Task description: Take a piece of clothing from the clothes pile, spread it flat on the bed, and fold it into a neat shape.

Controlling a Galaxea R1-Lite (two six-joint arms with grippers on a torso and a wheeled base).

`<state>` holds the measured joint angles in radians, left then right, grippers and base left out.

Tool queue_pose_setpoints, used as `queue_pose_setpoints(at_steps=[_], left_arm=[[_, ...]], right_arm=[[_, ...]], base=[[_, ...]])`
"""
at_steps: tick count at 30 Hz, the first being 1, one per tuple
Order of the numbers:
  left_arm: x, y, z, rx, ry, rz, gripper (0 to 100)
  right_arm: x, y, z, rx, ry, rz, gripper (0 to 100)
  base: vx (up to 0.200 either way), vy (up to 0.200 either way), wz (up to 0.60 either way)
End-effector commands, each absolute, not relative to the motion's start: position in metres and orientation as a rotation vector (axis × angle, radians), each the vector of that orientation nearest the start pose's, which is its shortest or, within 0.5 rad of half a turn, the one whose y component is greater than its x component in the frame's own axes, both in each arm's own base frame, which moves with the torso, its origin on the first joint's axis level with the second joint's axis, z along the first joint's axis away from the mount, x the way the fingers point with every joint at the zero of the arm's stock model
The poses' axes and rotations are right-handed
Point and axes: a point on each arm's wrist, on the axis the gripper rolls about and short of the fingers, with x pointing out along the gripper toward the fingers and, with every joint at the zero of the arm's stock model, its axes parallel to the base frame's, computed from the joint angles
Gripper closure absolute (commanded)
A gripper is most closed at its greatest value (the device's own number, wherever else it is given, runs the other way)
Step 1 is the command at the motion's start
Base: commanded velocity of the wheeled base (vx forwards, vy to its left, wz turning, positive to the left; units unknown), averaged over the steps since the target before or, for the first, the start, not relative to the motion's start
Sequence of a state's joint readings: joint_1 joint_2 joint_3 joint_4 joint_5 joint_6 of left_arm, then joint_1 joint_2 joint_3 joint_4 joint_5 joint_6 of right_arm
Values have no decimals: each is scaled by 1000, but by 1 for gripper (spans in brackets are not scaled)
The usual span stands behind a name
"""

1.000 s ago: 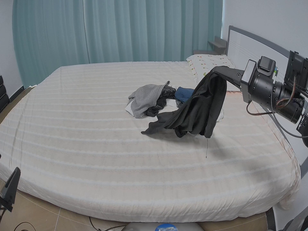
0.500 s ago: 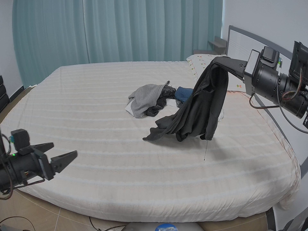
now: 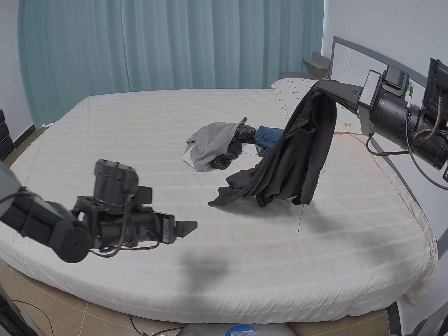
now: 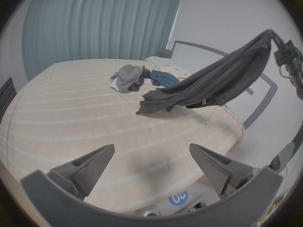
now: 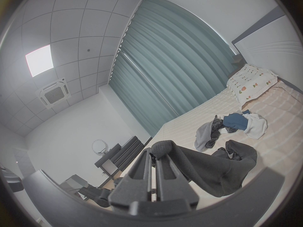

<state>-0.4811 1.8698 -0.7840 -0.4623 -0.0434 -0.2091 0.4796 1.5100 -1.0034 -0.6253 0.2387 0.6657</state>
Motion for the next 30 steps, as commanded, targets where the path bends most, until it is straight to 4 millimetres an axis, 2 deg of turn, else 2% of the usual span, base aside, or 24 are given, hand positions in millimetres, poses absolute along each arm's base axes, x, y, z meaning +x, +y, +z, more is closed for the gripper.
queue_pose_setpoints(at_steps=[1, 11, 19, 20, 22, 30], left_arm=[[313, -191, 54, -9, 756, -451, 0], [345, -207, 31, -4, 734, -417, 0], [391, -229, 3, -36, 619, -393, 0], [391, -229, 3, -36, 619, -393, 0], [409, -235, -3, -44, 585, -375, 0], [442, -249, -25, -62, 520, -351, 0]], right_arm=[[243, 127, 293, 650, 119, 719, 100], [246, 127, 293, 651, 116, 717, 100], [248, 128, 299, 688, 113, 722, 100], [248, 128, 299, 688, 113, 722, 100], [248, 128, 299, 688, 113, 722, 100], [250, 127, 298, 688, 113, 713, 100]], base=[[0, 0, 0], [0, 0, 0], [0, 0, 0], [0, 0, 0], [0, 0, 0], [0, 0, 0]])
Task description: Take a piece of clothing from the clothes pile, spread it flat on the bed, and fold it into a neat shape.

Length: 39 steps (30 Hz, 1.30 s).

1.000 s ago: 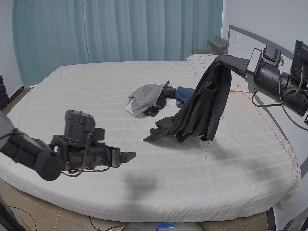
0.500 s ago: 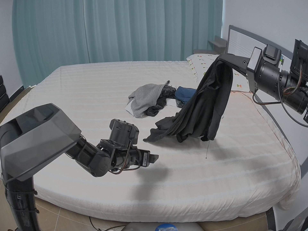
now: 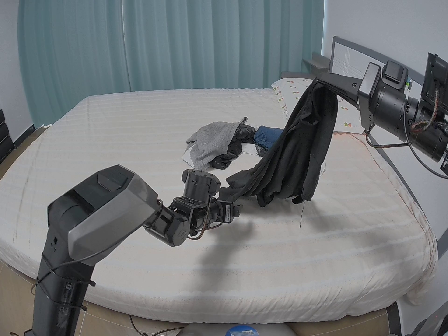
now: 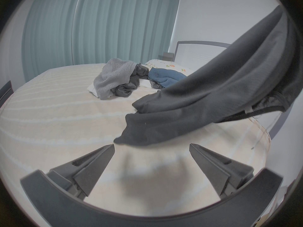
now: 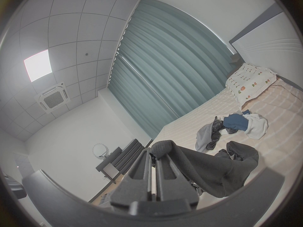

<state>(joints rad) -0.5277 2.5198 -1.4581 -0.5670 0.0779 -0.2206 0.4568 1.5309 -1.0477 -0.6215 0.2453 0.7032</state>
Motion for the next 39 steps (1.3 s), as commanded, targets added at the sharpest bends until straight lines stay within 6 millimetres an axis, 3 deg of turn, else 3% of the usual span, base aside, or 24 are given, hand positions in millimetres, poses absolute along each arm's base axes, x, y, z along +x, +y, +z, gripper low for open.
queue_pose_setpoints(at_steps=[1, 7, 9, 14, 15, 22, 25, 26, 29, 33, 34, 39], left_arm=[[442, -249, -25, -62, 520, -351, 100], [446, -250, -24, -151, 542, -293, 100], [445, -248, -11, -187, 539, -281, 100], [419, -221, 57, -318, 560, -242, 100], [418, -220, 61, -322, 559, -240, 100], [376, -184, 179, -525, 469, -211, 100], [363, -173, 211, -584, 431, -204, 100], [353, -162, 234, -642, 389, -206, 100], [334, -143, 267, -727, 317, -213, 100], [312, -129, 278, -746, 312, -237, 100], [293, -124, 273, -740, 352, -274, 100], [271, -122, 230, -734, 527, -295, 100]], right_arm=[[250, 127, 298, 688, 113, 713, 100], [256, 121, 294, 687, 123, 693, 100], [259, 119, 289, 685, 137, 685, 100], [280, 116, 268, 710, 206, 628, 100], [282, 117, 266, 710, 212, 626, 100], [326, 130, 215, 717, 341, 543, 100], [333, 132, 220, 723, 302, 552, 100], [338, 129, 232, 729, 237, 532, 100], [341, 123, 263, 749, 85, 480, 100], [335, 117, 278, 771, 13, 457, 100], [325, 114, 273, 786, 37, 449, 100], [316, 115, 212, 773, 240, 389, 100]], base=[[0, 0, 0], [0, 0, 0], [0, 0, 0], [0, 0, 0], [0, 0, 0], [0, 0, 0], [0, 0, 0], [0, 0, 0], [0, 0, 0], [0, 0, 0], [0, 0, 0], [0, 0, 0]])
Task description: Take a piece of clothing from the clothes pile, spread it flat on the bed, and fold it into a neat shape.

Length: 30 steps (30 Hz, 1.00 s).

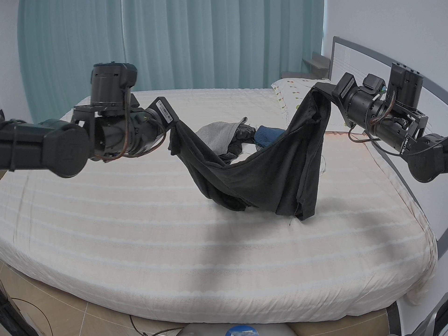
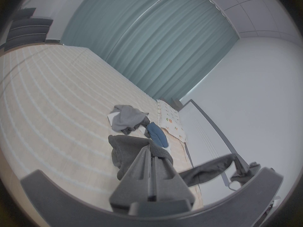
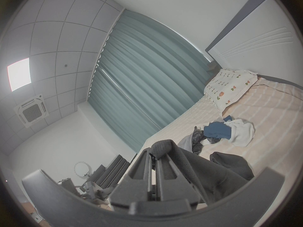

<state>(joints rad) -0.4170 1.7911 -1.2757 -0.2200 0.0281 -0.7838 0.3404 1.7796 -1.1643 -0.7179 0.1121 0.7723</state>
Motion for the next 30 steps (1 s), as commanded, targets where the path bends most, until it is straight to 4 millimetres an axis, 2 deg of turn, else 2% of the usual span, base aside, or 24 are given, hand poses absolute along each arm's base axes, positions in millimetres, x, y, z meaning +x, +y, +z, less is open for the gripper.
queue_pose_setpoints(at_steps=[1, 2, 3, 4, 9, 13, 20, 30], left_arm=[[270, -123, 226, -742, 539, -292, 100], [269, -124, 225, -744, 542, -294, 100], [266, -125, 211, -779, 574, -283, 100], [263, -125, 203, -790, 590, -284, 100], [255, -124, 182, -879, 618, -330, 100], [247, -120, 174, -921, 645, -327, 100], [239, -118, 164, -922, 695, -317, 100], [238, -118, 157, -918, 733, -337, 100]], right_arm=[[315, 115, 205, 772, 258, 383, 100], [315, 116, 203, 771, 261, 381, 100], [314, 117, 186, 768, 291, 375, 100], [313, 119, 181, 772, 290, 381, 100], [301, 125, 169, 818, 278, 418, 100], [295, 124, 155, 812, 319, 404, 100], [289, 125, 152, 811, 339, 403, 100], [290, 126, 140, 798, 373, 388, 100]], base=[[0, 0, 0], [0, 0, 0], [0, 0, 0], [0, 0, 0], [0, 0, 0], [0, 0, 0], [0, 0, 0], [-180, 0, 0]])
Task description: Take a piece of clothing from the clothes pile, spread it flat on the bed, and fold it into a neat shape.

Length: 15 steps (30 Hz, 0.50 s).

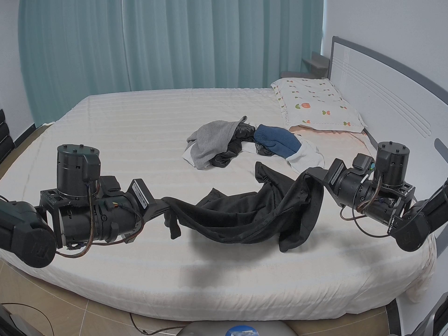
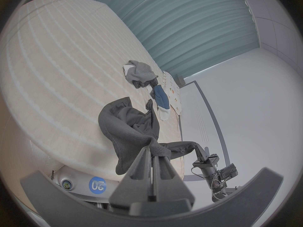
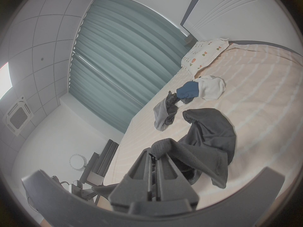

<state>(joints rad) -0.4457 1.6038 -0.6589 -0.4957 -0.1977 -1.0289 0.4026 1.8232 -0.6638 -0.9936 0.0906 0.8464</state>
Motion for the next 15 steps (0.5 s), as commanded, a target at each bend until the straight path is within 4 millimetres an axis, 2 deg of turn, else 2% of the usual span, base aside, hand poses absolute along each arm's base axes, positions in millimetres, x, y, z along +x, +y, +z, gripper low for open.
queue_pose_setpoints(at_steps=[1, 10, 15], left_arm=[[239, -118, 156, -916, 735, -335, 100], [243, -117, 156, -927, 732, -328, 100], [243, -117, 158, -931, 732, -334, 100]], right_arm=[[291, 125, 139, 798, 374, 383, 100], [292, 127, 135, 793, 387, 378, 100], [291, 130, 136, 792, 383, 386, 100]], base=[[0, 0, 0], [0, 0, 0], [0, 200, 0]])
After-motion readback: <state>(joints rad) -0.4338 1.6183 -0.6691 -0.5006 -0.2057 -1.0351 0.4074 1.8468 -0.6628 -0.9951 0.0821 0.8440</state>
